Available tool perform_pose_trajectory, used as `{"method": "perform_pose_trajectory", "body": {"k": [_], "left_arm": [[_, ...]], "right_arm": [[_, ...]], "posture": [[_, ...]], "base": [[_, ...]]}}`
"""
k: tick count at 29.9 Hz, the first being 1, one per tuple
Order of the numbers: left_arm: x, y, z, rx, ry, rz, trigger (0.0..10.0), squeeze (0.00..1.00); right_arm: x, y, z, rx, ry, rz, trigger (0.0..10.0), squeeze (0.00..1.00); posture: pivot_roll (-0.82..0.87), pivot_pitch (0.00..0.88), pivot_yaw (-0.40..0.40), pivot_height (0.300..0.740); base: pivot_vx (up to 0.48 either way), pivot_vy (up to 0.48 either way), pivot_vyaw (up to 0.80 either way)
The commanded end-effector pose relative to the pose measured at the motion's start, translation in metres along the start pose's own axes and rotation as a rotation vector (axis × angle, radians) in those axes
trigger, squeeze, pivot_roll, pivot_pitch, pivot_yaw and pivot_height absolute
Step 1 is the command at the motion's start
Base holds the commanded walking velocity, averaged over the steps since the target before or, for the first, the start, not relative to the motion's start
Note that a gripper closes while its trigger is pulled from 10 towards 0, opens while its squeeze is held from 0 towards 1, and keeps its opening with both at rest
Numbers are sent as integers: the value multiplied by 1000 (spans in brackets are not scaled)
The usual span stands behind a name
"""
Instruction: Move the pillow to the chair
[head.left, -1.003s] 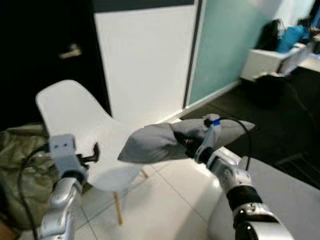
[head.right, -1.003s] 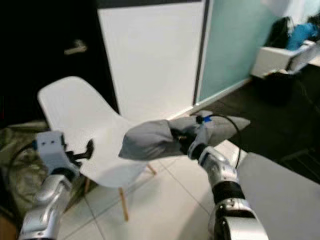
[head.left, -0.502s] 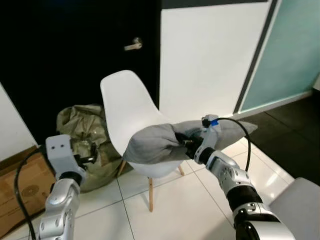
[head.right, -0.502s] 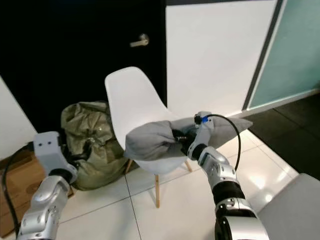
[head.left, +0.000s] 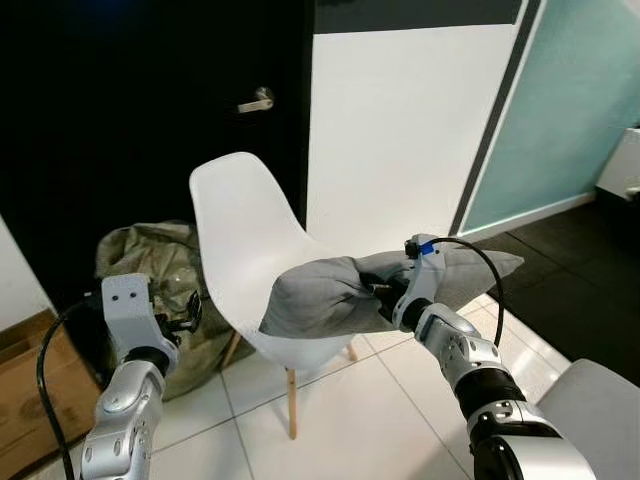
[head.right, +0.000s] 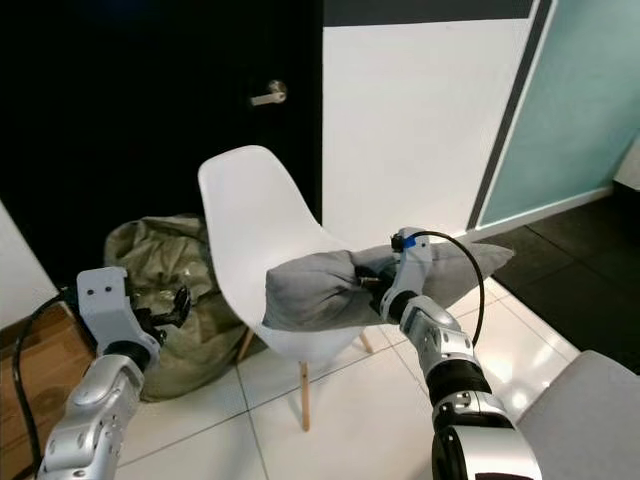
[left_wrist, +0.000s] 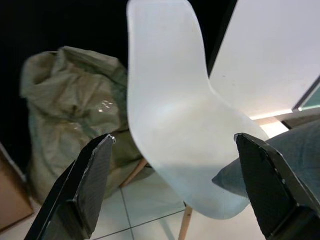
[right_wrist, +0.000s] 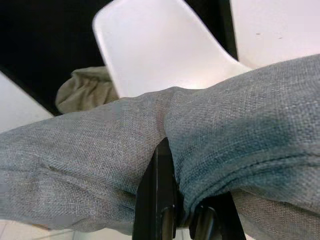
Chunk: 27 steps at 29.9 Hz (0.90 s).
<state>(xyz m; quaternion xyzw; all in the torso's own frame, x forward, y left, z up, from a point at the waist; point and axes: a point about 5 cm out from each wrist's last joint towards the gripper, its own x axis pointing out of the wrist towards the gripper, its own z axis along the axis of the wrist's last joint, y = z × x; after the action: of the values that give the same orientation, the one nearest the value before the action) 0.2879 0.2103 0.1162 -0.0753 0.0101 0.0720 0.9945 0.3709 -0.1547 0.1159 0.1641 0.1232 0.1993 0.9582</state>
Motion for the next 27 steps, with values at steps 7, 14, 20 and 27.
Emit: {"method": "perform_pose_trajectory", "body": {"k": [7, 14, 20, 27], "left_arm": [[-4, 5, -7, -1, 38, 6, 10000, 0], [-5, 6, -7, 2, 41, 5, 10000, 0], [-3, 3, -5, 3, 37, -8, 10000, 0], [-2, 1, -4, 3, 34, -15, 10000, 0]], "right_arm": [[4, 2, 18, -45, -77, -15, 10000, 0], [4, 0, 21, -46, -82, -27, 10000, 0], [4, 0, 22, -49, -86, -25, 10000, 0], [4, 0, 21, -43, -76, -27, 10000, 0]], "posture": [[-113, 11, -51, 735], [-113, 4, -51, 735], [-114, 0, -48, 735], [-112, 0, -48, 735]], "base": [[480, 0, 0], [480, 0, 0], [480, 0, 0], [480, 0, 0]]}}
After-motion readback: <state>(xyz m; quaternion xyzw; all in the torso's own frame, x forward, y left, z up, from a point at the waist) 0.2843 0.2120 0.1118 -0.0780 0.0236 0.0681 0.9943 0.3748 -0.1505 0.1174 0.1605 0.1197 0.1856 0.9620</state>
